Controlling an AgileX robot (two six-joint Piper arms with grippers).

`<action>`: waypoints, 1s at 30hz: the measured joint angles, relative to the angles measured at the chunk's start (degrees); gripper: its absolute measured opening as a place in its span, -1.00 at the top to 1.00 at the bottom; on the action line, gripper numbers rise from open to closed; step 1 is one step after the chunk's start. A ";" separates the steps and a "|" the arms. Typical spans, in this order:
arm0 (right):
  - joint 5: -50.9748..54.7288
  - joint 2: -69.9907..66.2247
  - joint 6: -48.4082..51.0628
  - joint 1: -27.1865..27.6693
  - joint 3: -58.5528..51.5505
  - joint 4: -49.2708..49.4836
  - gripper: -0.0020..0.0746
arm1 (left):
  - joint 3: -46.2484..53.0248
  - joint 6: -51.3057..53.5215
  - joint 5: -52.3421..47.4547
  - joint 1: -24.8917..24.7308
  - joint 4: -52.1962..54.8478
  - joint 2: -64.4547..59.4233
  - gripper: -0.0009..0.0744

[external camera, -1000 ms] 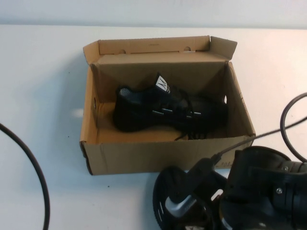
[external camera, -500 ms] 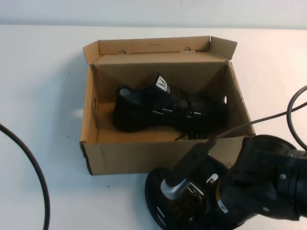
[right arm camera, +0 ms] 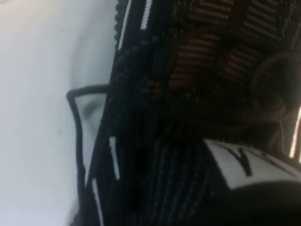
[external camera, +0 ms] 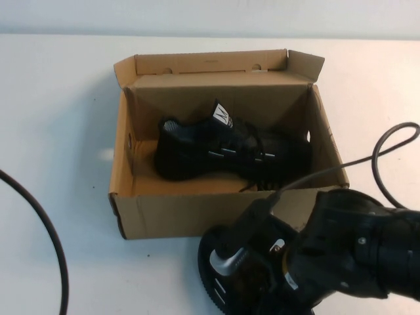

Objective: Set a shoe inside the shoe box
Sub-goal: Pick up the shoe from the table

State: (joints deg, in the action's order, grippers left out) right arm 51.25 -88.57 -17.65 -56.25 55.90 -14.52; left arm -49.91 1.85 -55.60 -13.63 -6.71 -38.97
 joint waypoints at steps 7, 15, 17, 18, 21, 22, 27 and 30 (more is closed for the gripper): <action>-2.50 5.47 14.59 0.00 -0.23 -1.81 0.97 | 0.00 0.00 -0.42 0.00 0.07 0.00 0.98; -5.60 7.62 36.93 0.21 -0.23 -0.76 0.97 | 0.00 0.02 -0.94 0.22 -1.50 0.00 0.98; -5.68 7.62 41.45 0.21 -0.23 1.21 0.97 | 0.00 0.12 -1.19 0.09 -1.01 0.00 0.98; -5.68 7.62 43.62 0.21 -0.23 2.41 0.97 | 0.00 0.12 -1.33 0.09 -0.69 0.00 0.98; -5.81 7.84 47.87 0.21 -0.23 4.73 0.97 | 0.00 0.12 -1.44 0.09 -0.23 0.00 0.98; -5.94 7.94 48.40 0.21 -0.23 5.14 0.97 | 0.00 0.12 -1.55 0.09 -0.23 0.00 0.98; -5.94 10.07 50.73 0.21 -0.23 5.30 0.97 | 0.00 0.12 -1.67 0.09 -0.23 0.00 0.98; -6.96 11.68 52.60 0.21 -0.23 5.30 0.97 | 0.00 0.12 -1.76 0.09 -0.23 0.00 0.98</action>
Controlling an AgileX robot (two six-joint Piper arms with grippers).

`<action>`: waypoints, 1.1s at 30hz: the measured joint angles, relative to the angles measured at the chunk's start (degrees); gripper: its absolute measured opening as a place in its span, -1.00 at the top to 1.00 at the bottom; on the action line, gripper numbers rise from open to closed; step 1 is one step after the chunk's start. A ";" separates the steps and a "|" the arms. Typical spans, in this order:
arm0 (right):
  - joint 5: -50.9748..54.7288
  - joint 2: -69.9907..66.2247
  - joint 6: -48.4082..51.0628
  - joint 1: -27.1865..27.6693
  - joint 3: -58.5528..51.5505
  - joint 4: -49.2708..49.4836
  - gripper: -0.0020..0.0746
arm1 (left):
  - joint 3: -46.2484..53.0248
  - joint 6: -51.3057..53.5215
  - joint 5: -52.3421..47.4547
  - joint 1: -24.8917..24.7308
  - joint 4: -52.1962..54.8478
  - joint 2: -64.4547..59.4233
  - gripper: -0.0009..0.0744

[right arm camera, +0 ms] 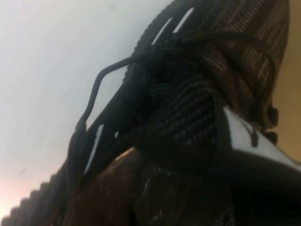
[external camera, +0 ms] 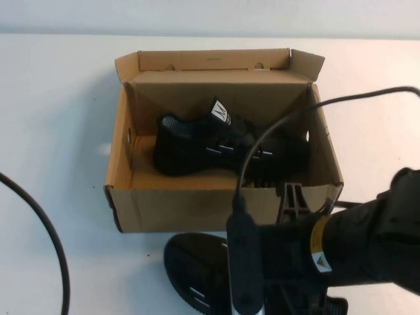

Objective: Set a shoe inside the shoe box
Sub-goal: Pick up the shoe from the table

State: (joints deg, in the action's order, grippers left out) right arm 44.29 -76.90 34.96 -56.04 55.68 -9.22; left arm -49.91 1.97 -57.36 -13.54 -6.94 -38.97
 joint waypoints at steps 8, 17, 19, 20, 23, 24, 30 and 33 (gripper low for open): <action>-5.00 2.03 4.94 0.00 0.00 -1.80 0.97 | 0.00 0.00 0.00 0.00 0.00 0.00 0.98; -7.11 -1.77 10.04 0.00 0.00 -4.38 0.97 | 0.00 0.00 -1.28 0.00 0.00 0.00 0.98; -8.30 -3.14 10.17 0.00 0.00 -4.77 0.97 | 0.00 0.00 -1.55 0.00 0.00 0.00 0.98; -8.68 -3.69 10.17 0.00 0.00 -4.86 0.97 | 0.00 0.00 -1.63 0.00 0.00 0.00 0.98; -10.30 -5.43 10.27 0.00 0.00 -4.53 0.97 | 0.00 0.00 -1.68 0.00 0.00 0.00 0.98; -10.67 -5.85 10.39 0.00 0.00 -4.40 0.97 | 0.00 0.00 -1.77 0.00 0.00 0.00 0.98; -11.02 -6.53 18.57 0.00 0.00 2.93 0.97 | 0.00 0.00 -2.10 0.00 0.00 0.00 0.98; -10.86 -6.53 26.64 -0.27 0.00 9.22 0.97 | 0.00 0.21 -2.10 0.00 0.00 0.00 0.98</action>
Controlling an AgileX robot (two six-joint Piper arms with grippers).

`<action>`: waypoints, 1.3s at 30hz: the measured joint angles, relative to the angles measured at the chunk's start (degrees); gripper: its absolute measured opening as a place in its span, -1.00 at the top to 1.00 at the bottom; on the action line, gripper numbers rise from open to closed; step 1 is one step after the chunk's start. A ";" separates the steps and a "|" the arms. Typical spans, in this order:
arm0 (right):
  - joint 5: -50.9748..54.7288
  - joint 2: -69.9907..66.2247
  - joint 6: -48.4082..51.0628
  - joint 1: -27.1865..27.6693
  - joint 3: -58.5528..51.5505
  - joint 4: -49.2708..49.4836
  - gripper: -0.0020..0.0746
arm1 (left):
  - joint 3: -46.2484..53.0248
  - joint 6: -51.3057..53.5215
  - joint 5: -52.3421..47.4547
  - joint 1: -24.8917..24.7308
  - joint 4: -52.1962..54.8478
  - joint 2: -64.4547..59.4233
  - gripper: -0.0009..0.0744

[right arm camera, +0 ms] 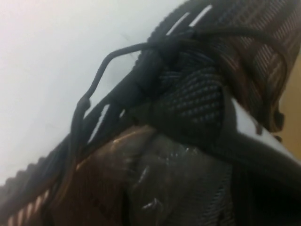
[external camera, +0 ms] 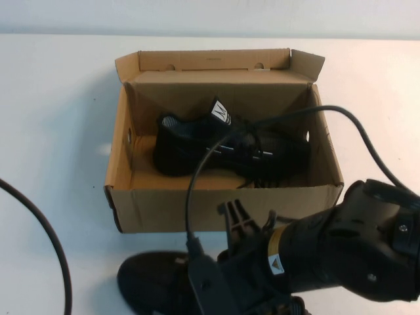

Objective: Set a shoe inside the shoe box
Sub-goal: Pick up the shoe from the table

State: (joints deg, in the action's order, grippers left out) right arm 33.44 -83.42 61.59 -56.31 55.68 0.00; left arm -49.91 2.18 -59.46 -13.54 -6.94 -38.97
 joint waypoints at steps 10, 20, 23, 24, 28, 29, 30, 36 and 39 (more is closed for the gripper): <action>-0.26 0.00 8.06 0.39 0.00 4.29 0.97 | 0.00 0.23 -0.14 0.00 0.00 0.00 0.98; -1.62 -2.40 2.39 1.74 0.00 2.89 0.90 | 0.00 1.57 -0.28 0.00 0.12 0.00 0.98; -1.62 -2.40 2.16 1.74 0.00 2.89 0.72 | 0.00 1.68 -0.46 0.00 0.22 0.00 0.98; -1.62 -2.29 2.07 1.74 0.00 2.89 0.63 | 0.00 1.68 -0.46 0.00 0.22 0.00 0.98; -1.70 -1.06 1.95 1.74 0.00 2.85 0.34 | 0.00 2.10 -0.55 0.00 0.22 0.00 0.97; -1.70 -0.64 1.71 1.74 0.00 2.85 0.28 | 0.00 2.40 -0.55 0.00 0.22 0.00 0.94; -1.70 -0.22 1.14 1.74 0.00 2.76 0.22 | 0.00 2.51 -0.55 0.00 0.22 0.00 0.88; -1.83 3.61 -5.11 1.74 0.00 1.40 -0.12 | 0.00 2.95 -0.55 0.00 0.24 0.00 0.22; -2.97 6.68 -12.80 1.74 0.00 0.00 -0.19 | 0.00 3.09 -0.45 0.00 0.24 0.00 -0.14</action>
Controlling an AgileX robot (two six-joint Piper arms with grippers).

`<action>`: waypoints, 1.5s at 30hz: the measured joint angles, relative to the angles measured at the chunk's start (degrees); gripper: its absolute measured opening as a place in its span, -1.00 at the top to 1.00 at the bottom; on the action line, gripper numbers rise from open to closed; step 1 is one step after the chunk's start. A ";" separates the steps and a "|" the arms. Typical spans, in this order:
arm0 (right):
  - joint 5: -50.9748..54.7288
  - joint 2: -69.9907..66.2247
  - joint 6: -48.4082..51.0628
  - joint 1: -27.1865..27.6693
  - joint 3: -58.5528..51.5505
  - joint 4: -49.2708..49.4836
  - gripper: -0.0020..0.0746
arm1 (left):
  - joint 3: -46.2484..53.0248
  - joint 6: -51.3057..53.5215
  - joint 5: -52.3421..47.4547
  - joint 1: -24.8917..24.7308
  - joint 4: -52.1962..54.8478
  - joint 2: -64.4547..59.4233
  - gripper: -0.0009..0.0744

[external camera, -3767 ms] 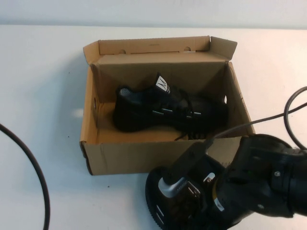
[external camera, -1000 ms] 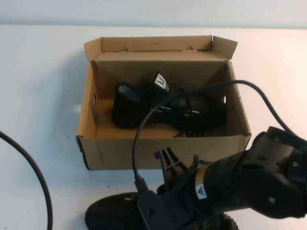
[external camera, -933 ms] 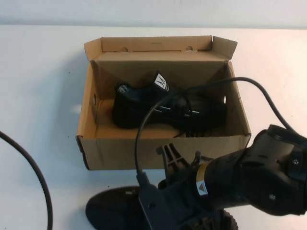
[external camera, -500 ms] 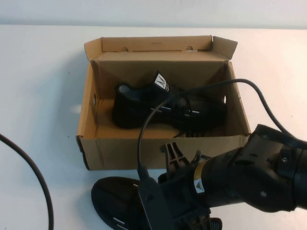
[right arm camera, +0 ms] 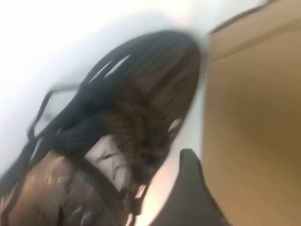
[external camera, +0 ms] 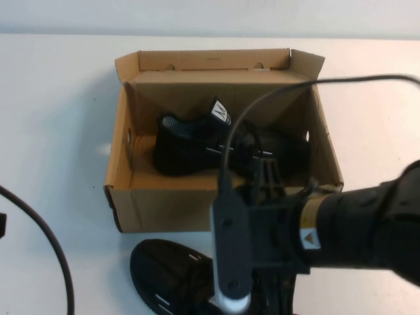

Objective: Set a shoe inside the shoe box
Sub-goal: Pick up the shoe from the table

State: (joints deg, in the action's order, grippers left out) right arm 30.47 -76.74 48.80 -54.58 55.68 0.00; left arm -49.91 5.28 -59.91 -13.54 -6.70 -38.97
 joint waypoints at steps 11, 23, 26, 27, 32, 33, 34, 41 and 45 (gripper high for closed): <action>14.55 3.90 -38.45 0.00 9.86 -2.23 -0.17 | 0.00 -0.49 1.94 0.00 0.10 0.00 0.07; 21.15 1.97 -60.30 0.00 6.81 20.42 -0.09 | 0.00 -0.25 1.70 0.00 0.12 0.00 0.96; 19.46 1.95 -63.05 0.00 2.74 24.35 -0.09 | 0.00 0.28 0.89 0.00 0.12 0.00 0.97; 18.42 1.85 -63.76 0.00 1.67 25.49 -0.09 | 0.00 0.59 0.53 0.00 0.12 0.00 0.98; 12.17 1.73 -65.04 0.00 -2.12 29.27 -0.09 | 0.00 2.31 -1.35 0.00 0.12 0.00 0.98; 11.75 1.73 -65.14 0.00 -2.25 29.51 -0.09 | 0.00 2.78 -1.66 0.00 0.12 0.00 0.98; 11.50 1.73 -65.28 0.00 -2.60 29.51 -0.09 | 0.00 3.37 -1.96 0.00 -0.02 0.00 0.98; 10.76 1.73 -65.40 0.00 -3.96 26.55 -0.09 | 0.00 10.03 -6.48 0.00 -6.41 -1.38 0.98; 10.22 1.73 -65.40 0.00 -3.96 26.28 -0.09 | 0.00 12.21 -7.65 0.00 -10.60 -4.49 0.98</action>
State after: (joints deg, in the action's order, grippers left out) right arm 40.69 -75.02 -16.61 -54.58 51.71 26.28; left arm -49.91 17.49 -67.56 -13.54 -17.30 -43.46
